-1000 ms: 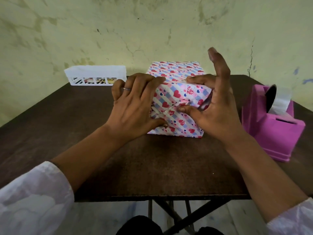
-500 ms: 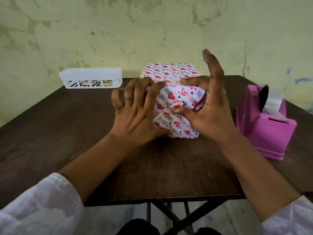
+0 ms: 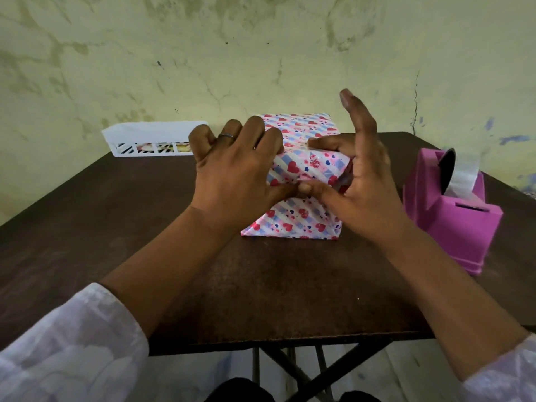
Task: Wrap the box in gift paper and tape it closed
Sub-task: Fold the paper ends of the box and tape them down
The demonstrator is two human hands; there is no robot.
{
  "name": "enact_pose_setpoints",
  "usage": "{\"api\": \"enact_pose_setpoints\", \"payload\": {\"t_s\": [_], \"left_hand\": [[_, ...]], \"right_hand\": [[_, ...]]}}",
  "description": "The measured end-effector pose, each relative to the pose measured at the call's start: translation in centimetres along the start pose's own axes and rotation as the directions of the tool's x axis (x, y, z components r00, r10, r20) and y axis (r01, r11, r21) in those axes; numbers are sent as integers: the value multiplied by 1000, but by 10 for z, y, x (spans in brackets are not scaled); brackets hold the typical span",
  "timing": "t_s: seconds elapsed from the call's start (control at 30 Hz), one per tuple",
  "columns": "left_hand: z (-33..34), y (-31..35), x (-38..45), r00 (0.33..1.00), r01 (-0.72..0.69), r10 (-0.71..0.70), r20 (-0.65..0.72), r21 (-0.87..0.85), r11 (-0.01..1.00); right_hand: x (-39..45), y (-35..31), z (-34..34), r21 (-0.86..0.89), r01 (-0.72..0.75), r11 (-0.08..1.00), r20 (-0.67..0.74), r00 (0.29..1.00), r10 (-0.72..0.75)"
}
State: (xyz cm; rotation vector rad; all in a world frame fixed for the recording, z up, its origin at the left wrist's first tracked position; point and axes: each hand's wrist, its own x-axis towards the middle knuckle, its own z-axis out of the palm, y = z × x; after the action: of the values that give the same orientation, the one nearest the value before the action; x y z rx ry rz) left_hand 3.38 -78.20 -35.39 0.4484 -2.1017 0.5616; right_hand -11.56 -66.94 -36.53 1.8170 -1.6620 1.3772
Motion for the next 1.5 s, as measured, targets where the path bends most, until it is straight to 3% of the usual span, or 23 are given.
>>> {"api": "enact_pose_setpoints", "payload": {"t_s": [0.13,0.23,0.47,0.63,0.73,0.87,1.03,1.23,1.5], "left_hand": [[0,-2,0,1000,-17,17,-22,-10,1000],[0,-1,-1,999,-9,8,-33,-33,999],[2,1,0,999,30,-31,-18,-90,995],[1,-1,1,996,65,-74,-45,-172,983],[3,-4,-8,999,27,-20,36,-204,979],[4,2,-12,996,89,-79,52,-238,967],[4,6,-12,991,130,-135,-3,-239,962],[9,7,-14,985,146,-168,-48,-304,941],[10,6,-17,982,153,-179,-52,-323,934]], "right_hand": [[-1,-6,-19,-261,82,962,271,962,-9],[0,-3,-18,-444,230,866,318,944,-88],[10,-6,-10,-191,34,981,57,998,-23],[6,-5,-5,-136,-24,990,1,1000,25],[6,-6,-4,-133,-42,990,-20,999,40],[6,-13,-7,-73,-89,993,0,996,89],[-12,-32,-32,-101,41,994,-269,961,-67],[-40,-30,-25,44,-53,998,-51,997,55],[-32,-33,-8,136,-162,977,22,987,160]]}}
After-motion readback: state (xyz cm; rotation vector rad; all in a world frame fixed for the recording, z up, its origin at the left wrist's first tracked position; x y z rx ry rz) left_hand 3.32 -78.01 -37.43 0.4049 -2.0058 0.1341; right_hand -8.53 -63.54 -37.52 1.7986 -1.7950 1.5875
